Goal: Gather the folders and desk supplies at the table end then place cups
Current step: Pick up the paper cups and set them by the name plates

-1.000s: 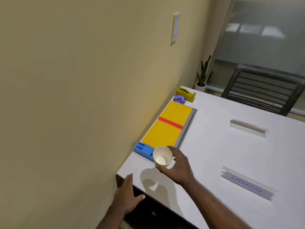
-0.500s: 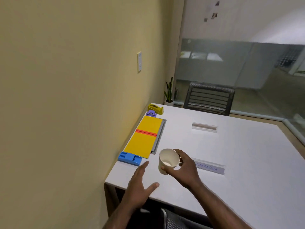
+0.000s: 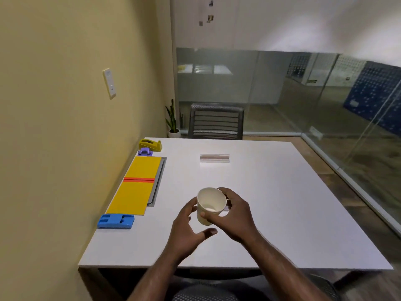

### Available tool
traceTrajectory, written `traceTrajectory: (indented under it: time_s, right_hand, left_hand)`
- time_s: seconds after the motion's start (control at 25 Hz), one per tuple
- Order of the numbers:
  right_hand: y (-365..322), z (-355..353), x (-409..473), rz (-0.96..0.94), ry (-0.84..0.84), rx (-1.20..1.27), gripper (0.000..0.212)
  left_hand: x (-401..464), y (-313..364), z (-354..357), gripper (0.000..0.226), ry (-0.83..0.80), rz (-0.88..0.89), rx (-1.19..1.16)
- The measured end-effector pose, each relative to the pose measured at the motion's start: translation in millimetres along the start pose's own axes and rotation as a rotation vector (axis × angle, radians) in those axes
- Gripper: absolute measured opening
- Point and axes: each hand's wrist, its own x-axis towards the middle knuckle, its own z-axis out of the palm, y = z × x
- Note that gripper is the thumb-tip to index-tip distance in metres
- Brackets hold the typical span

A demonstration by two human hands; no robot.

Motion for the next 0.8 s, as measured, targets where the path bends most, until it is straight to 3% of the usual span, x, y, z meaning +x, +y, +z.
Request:
traceTrajectory:
  time_s: [0.24,0.56,0.8]
  right_hand:
    - [41,-45,23,0.002,-0.012,0.02,0.065]
    - [107,-113,72,-0.011,-0.018,0.038,0.087]
    - [147,-145,87,-0.03,0.02,0.042,0.076]
  left_hand:
    - [41,25,68,0.068,0.058,-0.011,-0.036]
    - [94,43,157,0.059,0.09,-0.068,-0.017]
    - [111,39,212,0.06,0.08,-0.114,-0.007]
